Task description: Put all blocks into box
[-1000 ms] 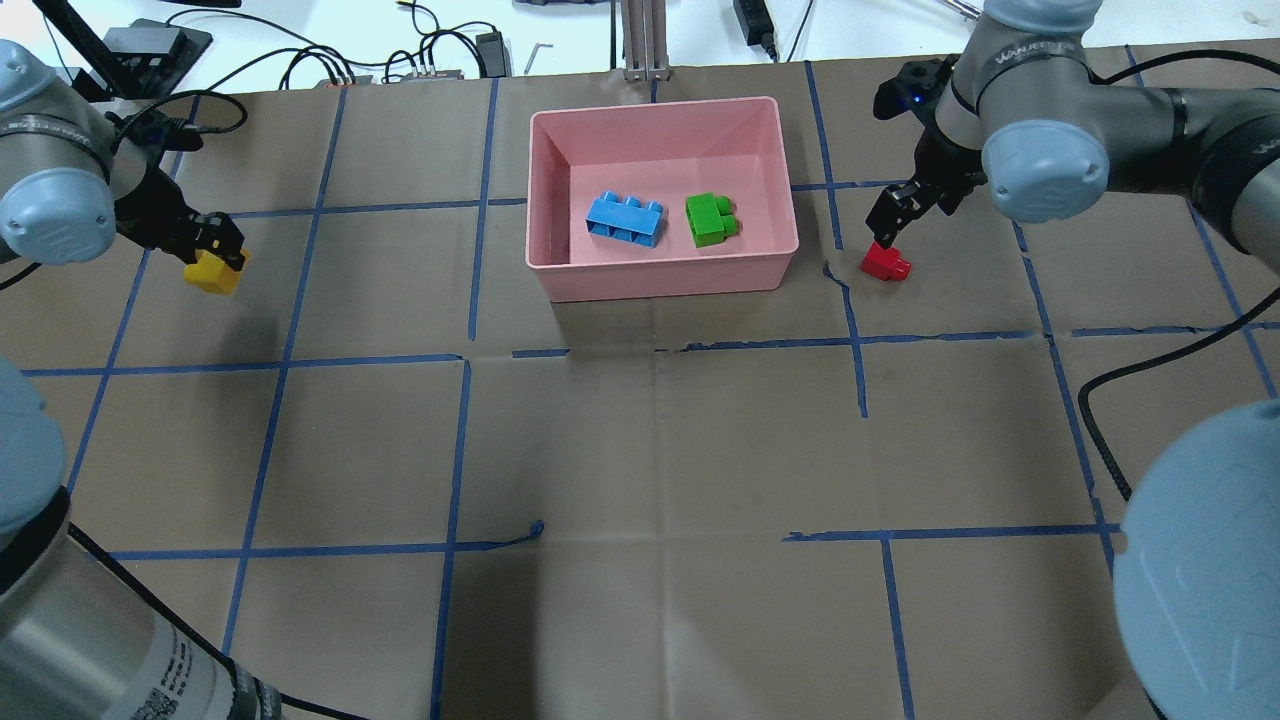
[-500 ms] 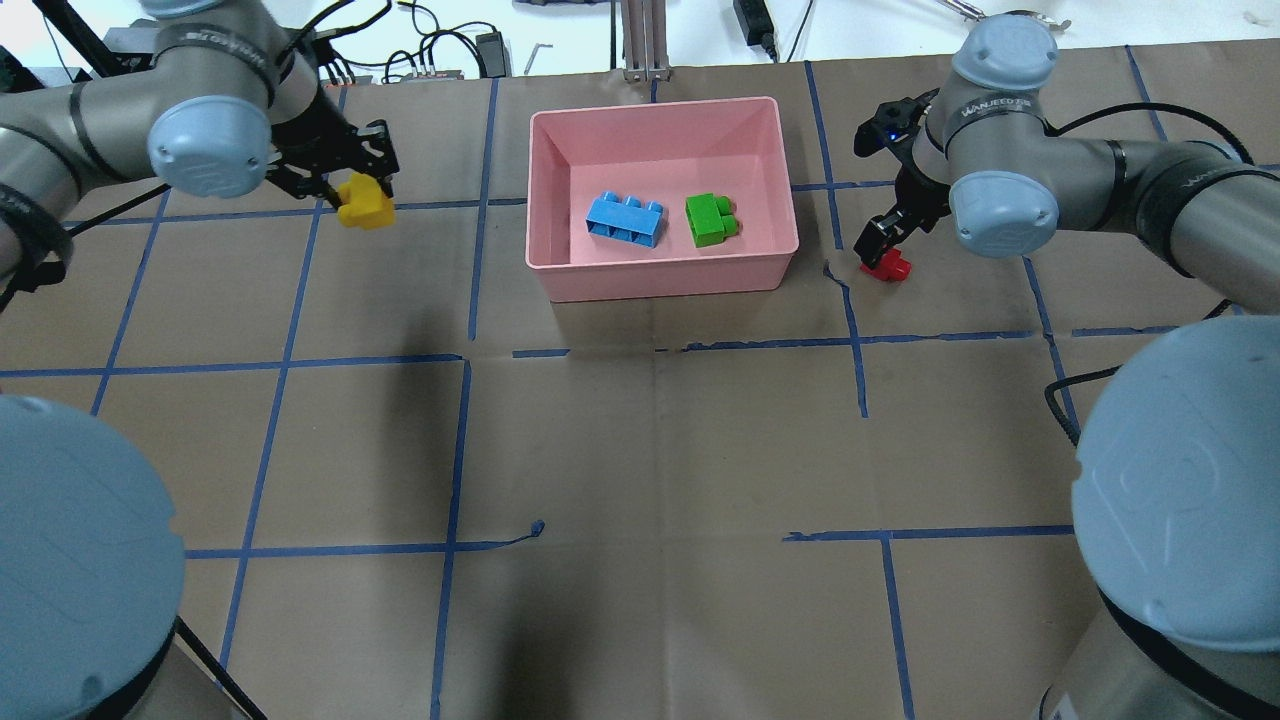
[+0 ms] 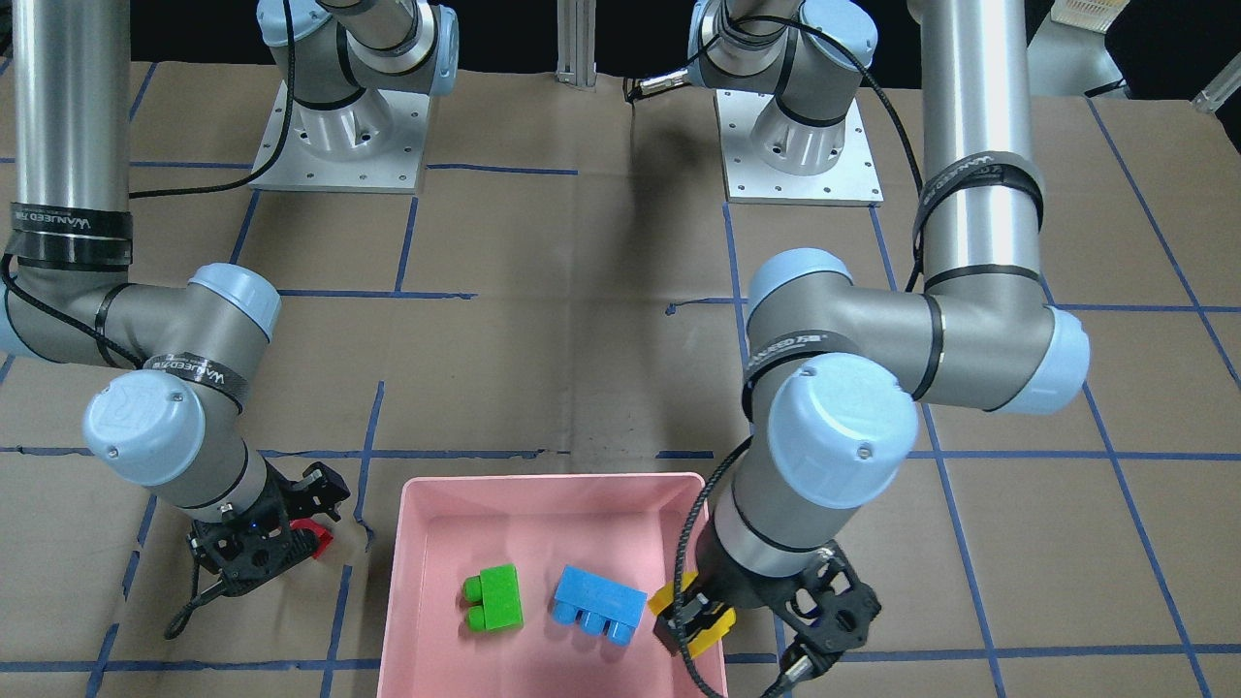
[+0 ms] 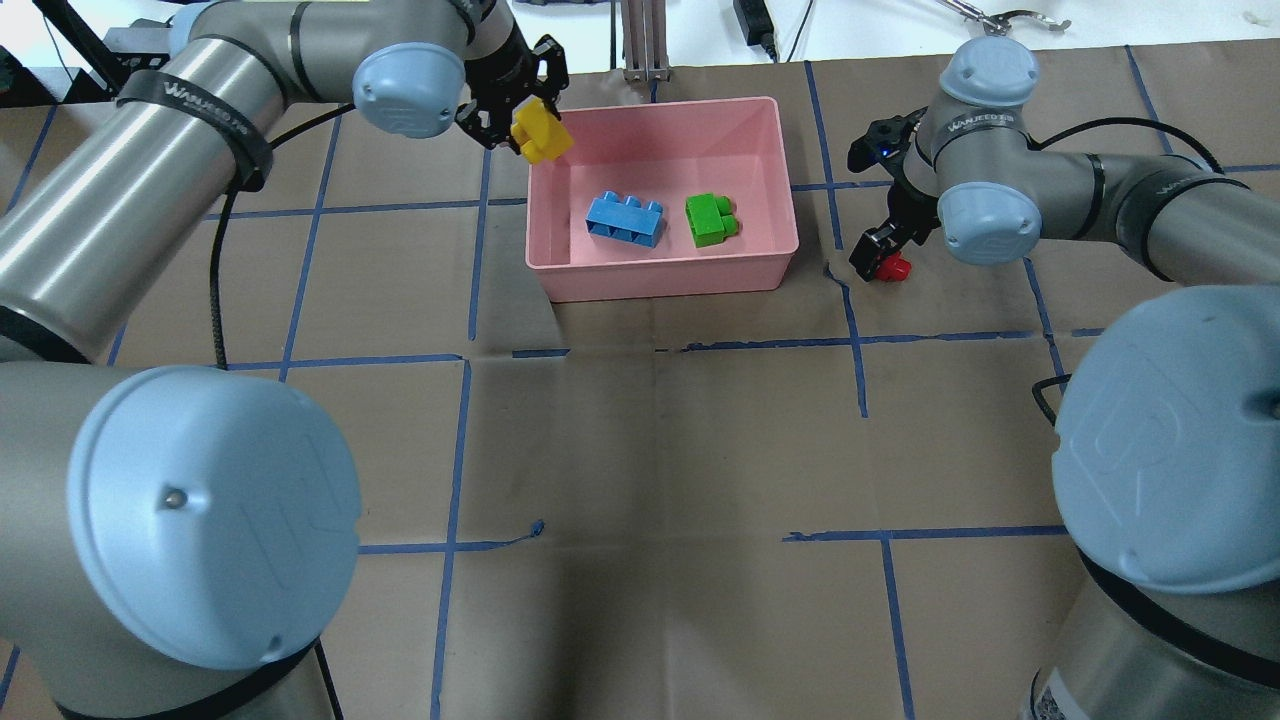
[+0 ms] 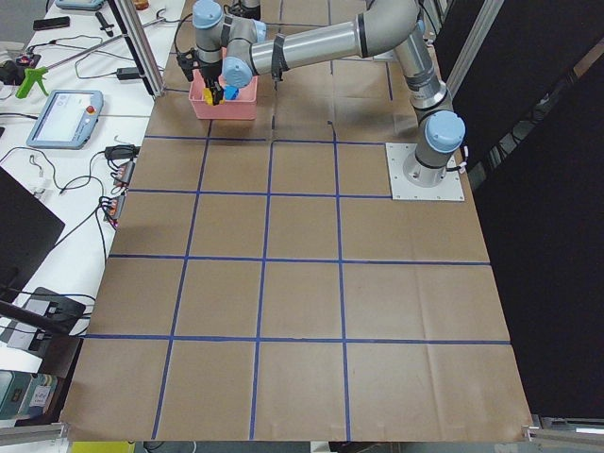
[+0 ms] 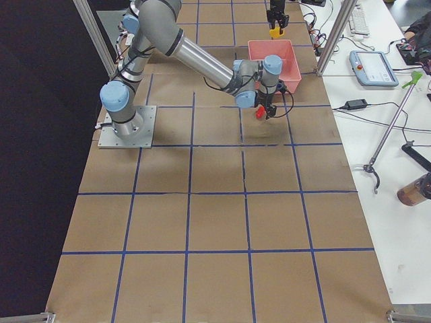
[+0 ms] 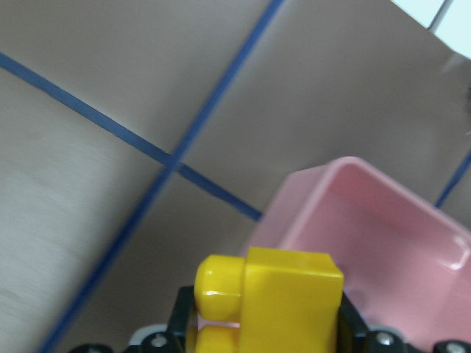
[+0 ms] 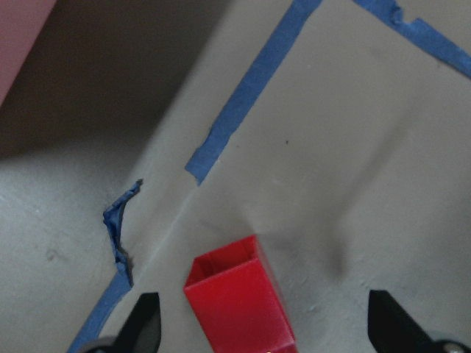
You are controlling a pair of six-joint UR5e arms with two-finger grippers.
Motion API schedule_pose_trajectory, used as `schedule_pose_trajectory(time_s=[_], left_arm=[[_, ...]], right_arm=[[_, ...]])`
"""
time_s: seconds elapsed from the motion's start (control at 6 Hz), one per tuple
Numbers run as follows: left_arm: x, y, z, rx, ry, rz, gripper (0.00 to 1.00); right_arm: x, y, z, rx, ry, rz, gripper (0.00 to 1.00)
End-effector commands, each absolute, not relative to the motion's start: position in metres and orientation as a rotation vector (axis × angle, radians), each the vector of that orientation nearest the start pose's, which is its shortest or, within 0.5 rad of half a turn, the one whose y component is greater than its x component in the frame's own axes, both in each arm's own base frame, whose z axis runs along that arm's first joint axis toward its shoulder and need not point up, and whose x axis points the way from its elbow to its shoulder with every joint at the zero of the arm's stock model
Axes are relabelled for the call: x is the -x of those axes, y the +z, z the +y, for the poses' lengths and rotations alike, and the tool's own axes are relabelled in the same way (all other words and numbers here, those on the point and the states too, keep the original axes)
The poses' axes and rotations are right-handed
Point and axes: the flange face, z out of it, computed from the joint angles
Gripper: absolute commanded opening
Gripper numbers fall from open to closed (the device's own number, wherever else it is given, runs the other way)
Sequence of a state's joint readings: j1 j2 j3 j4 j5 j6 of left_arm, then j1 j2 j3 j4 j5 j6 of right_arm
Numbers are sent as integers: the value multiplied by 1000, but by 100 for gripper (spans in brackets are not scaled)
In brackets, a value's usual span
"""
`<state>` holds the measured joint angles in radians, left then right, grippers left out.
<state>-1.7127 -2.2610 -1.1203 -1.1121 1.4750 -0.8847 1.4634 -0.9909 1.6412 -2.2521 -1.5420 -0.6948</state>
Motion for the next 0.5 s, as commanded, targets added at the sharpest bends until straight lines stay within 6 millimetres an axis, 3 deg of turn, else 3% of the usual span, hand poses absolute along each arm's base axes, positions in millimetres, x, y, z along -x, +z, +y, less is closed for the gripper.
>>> schedule_pose_trajectory(time_s=[0.0,0.17,0.33], left_arm=[[313,306,-753,1482,-185,3044,7],[333,295,-751,1516,-162,3031,9],[336,286,-748,1468,-159,3035,85]], right_arm=[[-66,187,-661,895,-71,2997,79],[-65,189,-662,896,-76,3000,67],[-65,190,-662,896,-79,3001,54]])
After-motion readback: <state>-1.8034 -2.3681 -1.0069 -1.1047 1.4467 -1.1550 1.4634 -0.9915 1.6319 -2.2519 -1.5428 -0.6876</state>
